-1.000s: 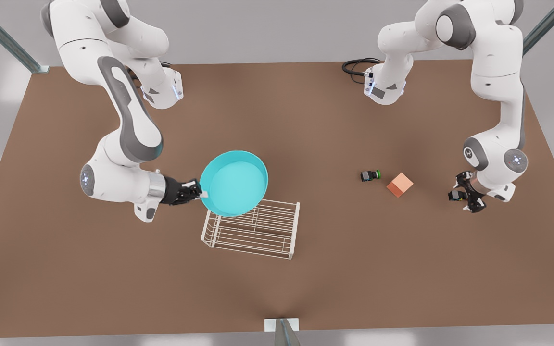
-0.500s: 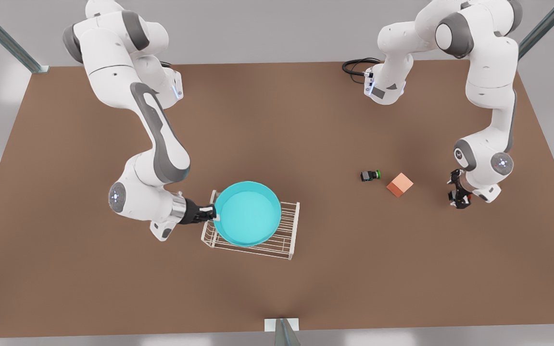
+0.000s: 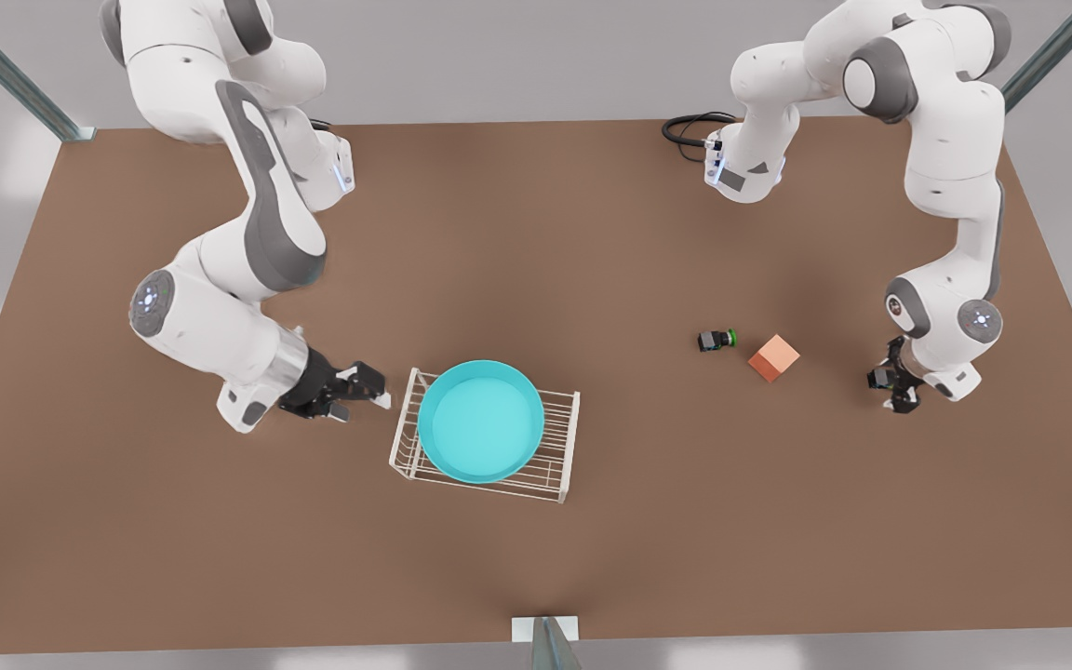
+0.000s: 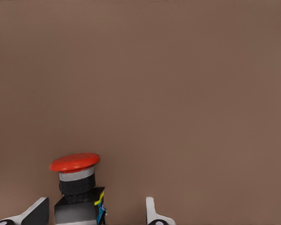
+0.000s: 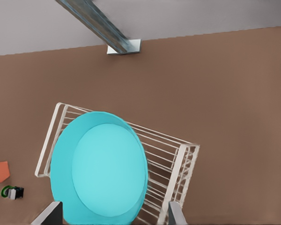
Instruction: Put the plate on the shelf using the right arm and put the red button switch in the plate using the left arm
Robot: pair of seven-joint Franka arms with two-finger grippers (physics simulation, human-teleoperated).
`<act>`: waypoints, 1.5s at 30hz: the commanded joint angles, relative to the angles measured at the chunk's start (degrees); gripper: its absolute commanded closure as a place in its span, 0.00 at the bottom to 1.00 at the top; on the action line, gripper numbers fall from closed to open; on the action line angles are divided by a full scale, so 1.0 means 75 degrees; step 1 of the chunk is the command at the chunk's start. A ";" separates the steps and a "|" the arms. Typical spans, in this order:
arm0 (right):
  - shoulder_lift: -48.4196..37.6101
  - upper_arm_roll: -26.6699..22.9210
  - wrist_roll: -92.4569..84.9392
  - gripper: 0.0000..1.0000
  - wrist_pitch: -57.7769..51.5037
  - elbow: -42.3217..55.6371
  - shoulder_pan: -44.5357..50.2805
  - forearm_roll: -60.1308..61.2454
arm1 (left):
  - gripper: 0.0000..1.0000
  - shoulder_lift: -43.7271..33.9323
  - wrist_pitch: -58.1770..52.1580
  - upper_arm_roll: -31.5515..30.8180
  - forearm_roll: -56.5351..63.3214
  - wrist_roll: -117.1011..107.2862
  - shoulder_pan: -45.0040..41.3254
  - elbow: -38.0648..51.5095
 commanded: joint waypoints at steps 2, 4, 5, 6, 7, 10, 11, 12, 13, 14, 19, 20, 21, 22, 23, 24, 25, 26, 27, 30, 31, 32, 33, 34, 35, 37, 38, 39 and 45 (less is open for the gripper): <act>-0.0101 -0.0456 -0.0871 0.00 -0.1807 -0.0237 -0.0093 -0.2870 | 0.03 0.0039 0.0022 0.0071 0.0022 0.0695 0.0012 0.0023; -0.0090 -0.0457 -0.0754 0.00 -0.2135 -0.0331 -0.0410 -0.2893 | 0.03 0.0051 0.0022 0.0071 0.0022 0.0742 0.0024 -0.0024; -0.0066 -0.0492 -0.0333 0.00 -0.2335 -0.0331 -0.0445 -0.2893 | 0.04 0.0051 0.0022 0.0083 0.0022 0.0742 0.0024 -0.0024; -0.0101 -0.0445 0.0476 0.00 -0.2709 -0.0226 -0.0422 -0.2859 | 0.04 0.0063 0.0022 0.0118 0.0022 0.0742 0.0024 -0.0024; -0.0101 -0.0421 0.0910 0.00 -0.2990 -0.0121 -0.0410 -0.2928 | 0.07 0.0074 0.0010 0.0130 0.0057 0.0742 0.0024 -0.0024; -0.1551 -0.0492 0.2397 0.00 -0.1448 -0.2377 -0.0527 -0.2905 | 0.30 0.0086 0.0022 0.0188 0.0069 0.0754 0.0024 -0.0024; -0.1695 -0.0561 0.2422 0.00 -0.1467 -0.2476 -0.0597 -0.2917 | 0.38 0.0086 0.0010 0.0200 0.0069 0.0754 0.0024 -0.0024; -0.1789 -0.0644 0.2411 0.00 -0.1514 -0.2453 -0.0761 -0.2905 | 0.51 0.0086 0.0010 0.0200 0.0069 0.0742 0.0024 -0.0024; -0.1765 -0.0656 0.2399 0.00 -0.1514 -0.2406 -0.0809 -0.2905 | 0.58 0.0074 -0.0002 0.0200 0.0069 0.0754 0.0024 -0.0024; -0.1765 -0.0656 0.2399 0.00 -0.1514 -0.2382 -0.0809 -0.2905 | 0.61 0.0027 -0.0049 0.0200 0.0069 0.0754 0.0024 -0.0024; -0.1707 -0.0644 0.2399 0.00 -0.1503 -0.2371 -0.0809 -0.2917 | 0.60 -0.0594 -0.1641 0.0153 0.0280 0.0836 -0.0034 0.0514; -0.1707 -0.0644 0.2399 0.00 -0.1503 -0.2371 -0.0797 -0.2905 | 0.60 -0.0594 -0.2146 0.0095 0.0257 0.0754 -0.0198 0.0925; -0.1707 -0.0644 0.2399 0.00 -0.1503 -0.2371 -0.0808 -0.2905 | 0.60 -0.0594 -0.2368 0.0095 0.0198 0.0742 -0.0421 0.1147; -0.1707 -0.0644 0.2399 0.00 -0.1503 -0.2359 -0.0809 -0.2905 | 0.60 -0.0594 -0.2650 0.0071 0.0128 0.0672 -0.0643 0.1463; -0.1695 -0.0644 0.2399 0.00 -0.1514 -0.2324 -0.0809 -0.2893 | 0.60 -0.0594 -0.3013 -0.0081 0.0116 0.0461 -0.0773 0.1815; -0.1695 -0.0644 0.2399 0.00 -0.1514 -0.2324 -0.0809 -0.2893 | 0.60 -0.0582 -0.3610 -0.0303 0.0139 0.0051 -0.0960 0.2342; -0.1695 -0.0644 0.2399 0.00 -0.1514 -0.2324 -0.0809 -0.2893 | 0.60 -0.0582 -0.4185 -0.0327 0.0140 -0.0476 -0.1416 0.2846; -0.1695 -0.0644 0.2399 0.00 -0.1514 -0.2324 -0.0809 -0.2893 | 0.60 -0.0594 -0.4291 -0.0327 0.0140 -0.1249 -0.2014 0.3057; -0.1695 -0.0644 0.2399 0.00 -0.1514 -0.2324 -0.0809 -0.2893 | 0.60 -0.0594 -0.4642 -0.0362 0.0116 -0.2127 -0.2623 0.3338; -0.1695 -0.0644 0.2399 0.00 -0.1526 -0.2324 -0.0809 -0.2893 | 0.60 -0.0512 -0.4877 -0.1241 0.0022 -0.4155 -0.3702 0.4253; -0.1695 -0.0644 0.2399 0.00 -0.1526 -0.2312 -0.0809 -0.2893 | 0.60 -0.0488 -0.5380 -0.1569 -0.0095 -0.4624 -0.3796 0.4709; -0.1695 -0.0656 0.2399 0.00 -0.1526 -0.2324 -0.0809 -0.2893 | 0.60 -0.0453 -0.5580 -0.1955 -0.0235 -0.5198 -0.3831 0.5214; -0.1695 -0.0656 0.2399 0.00 -0.1514 -0.2312 -0.0809 -0.2893 | 0.60 -0.0453 -0.5510 -0.2260 -0.0341 -0.5726 -0.3831 0.5413; -0.1695 -0.0656 0.2399 0.00 -0.1514 -0.2312 -0.0809 -0.2893 | 0.60 -0.0371 -0.5439 -0.2542 -0.0341 -0.6265 -0.3843 0.5717; -0.1695 -0.0656 0.2399 0.00 -0.1514 -0.2312 -0.0809 -0.2893 | 0.60 -0.0207 -0.5183 -0.2718 -0.0341 -0.6582 -0.3843 0.5964; -0.1695 -0.0656 0.2399 0.00 -0.1526 -0.2312 -0.0809 -0.2893 | 0.60 0.0132 -0.3766 -0.3080 -0.0341 -0.7202 -0.3843 0.5964; -0.1695 -0.0656 0.2399 0.00 -0.1514 -0.2312 -0.0809 -0.2893 | 0.60 0.0296 -0.3097 -0.3326 -0.0341 -0.7472 -0.3855 0.5964; -0.1695 -0.0644 0.2399 0.00 -0.1514 -0.2312 -0.0809 -0.2893 | 0.60 0.0519 -0.2313 -0.3666 -0.0341 -0.7987 -0.3855 0.5964; -0.1695 -0.0656 0.2399 0.00 -0.1514 -0.2312 -0.0809 -0.2893 | 0.60 0.1692 0.1778 -0.4183 -0.0212 -0.8527 -0.4335 0.5964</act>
